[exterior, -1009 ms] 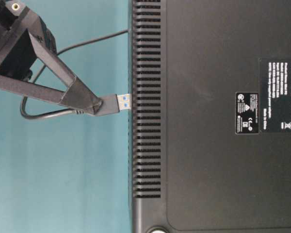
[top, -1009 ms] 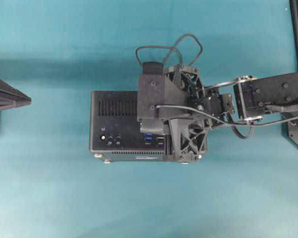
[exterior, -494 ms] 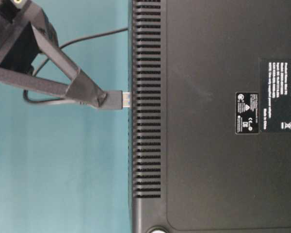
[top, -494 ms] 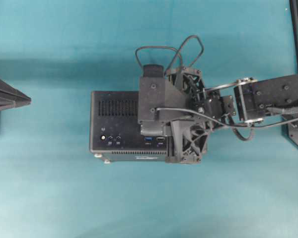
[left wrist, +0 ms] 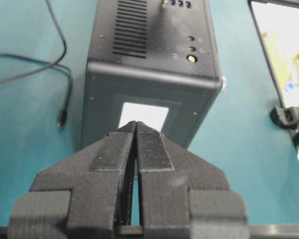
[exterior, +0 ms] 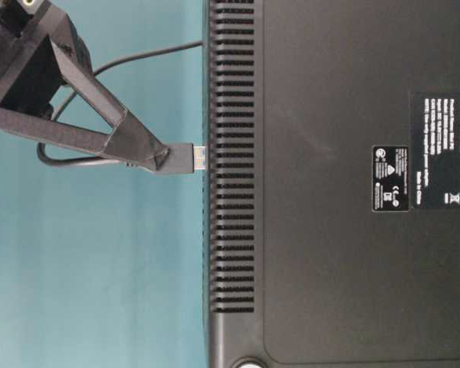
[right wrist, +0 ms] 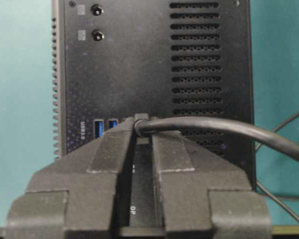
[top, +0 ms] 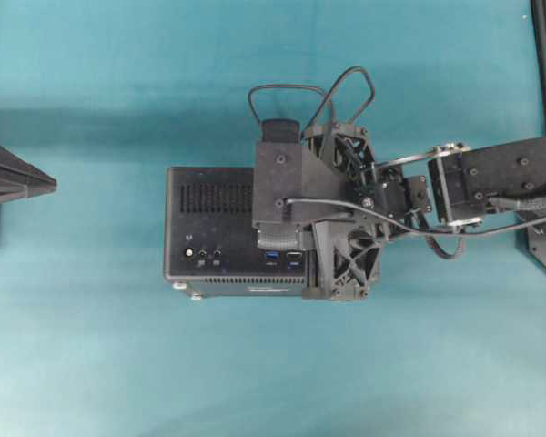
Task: Insert the USB into the PC box with both arms.
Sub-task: 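Push the held USB plug down into the blue USB port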
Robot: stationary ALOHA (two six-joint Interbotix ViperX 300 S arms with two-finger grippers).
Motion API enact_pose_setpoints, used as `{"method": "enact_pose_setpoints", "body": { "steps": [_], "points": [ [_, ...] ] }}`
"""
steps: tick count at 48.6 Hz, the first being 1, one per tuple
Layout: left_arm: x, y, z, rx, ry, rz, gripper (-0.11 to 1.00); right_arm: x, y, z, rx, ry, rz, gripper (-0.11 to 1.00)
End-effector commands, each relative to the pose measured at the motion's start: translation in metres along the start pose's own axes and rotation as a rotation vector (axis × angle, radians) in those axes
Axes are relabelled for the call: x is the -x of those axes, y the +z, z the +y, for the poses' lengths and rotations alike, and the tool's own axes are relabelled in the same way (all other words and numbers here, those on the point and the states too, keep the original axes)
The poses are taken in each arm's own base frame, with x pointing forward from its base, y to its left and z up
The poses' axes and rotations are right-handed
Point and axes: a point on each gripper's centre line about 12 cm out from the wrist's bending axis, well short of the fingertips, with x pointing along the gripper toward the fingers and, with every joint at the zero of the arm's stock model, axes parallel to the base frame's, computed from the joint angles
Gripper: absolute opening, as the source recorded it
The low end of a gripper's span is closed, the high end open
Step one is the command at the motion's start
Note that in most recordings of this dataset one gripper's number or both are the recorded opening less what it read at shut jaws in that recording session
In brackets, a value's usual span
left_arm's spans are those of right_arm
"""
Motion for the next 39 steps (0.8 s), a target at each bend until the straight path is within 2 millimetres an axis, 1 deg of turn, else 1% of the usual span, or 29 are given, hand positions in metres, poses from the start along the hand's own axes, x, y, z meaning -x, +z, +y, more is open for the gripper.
{"method": "enact_pose_setpoints", "body": {
  "steps": [1,13,25,39],
  "points": [
    [0.0,0.003,-0.001,-0.001,-0.005,-0.012,0.0,0.002,0.0,0.005,-0.011,0.012,0.003,0.09],
    [-0.001,0.003,-0.001,0.006,-0.003,-0.009,0.0,-0.01,-0.005,0.012,-0.005,0.024,0.041,0.09],
    [-0.001,0.003,-0.001,0.007,-0.003,-0.01,0.0,-0.005,-0.007,0.009,-0.01,0.012,0.062,0.09],
    [0.0,0.004,-0.001,0.009,-0.003,-0.012,0.0,0.0,-0.001,0.003,-0.019,0.002,0.052,0.09]
  ]
}}
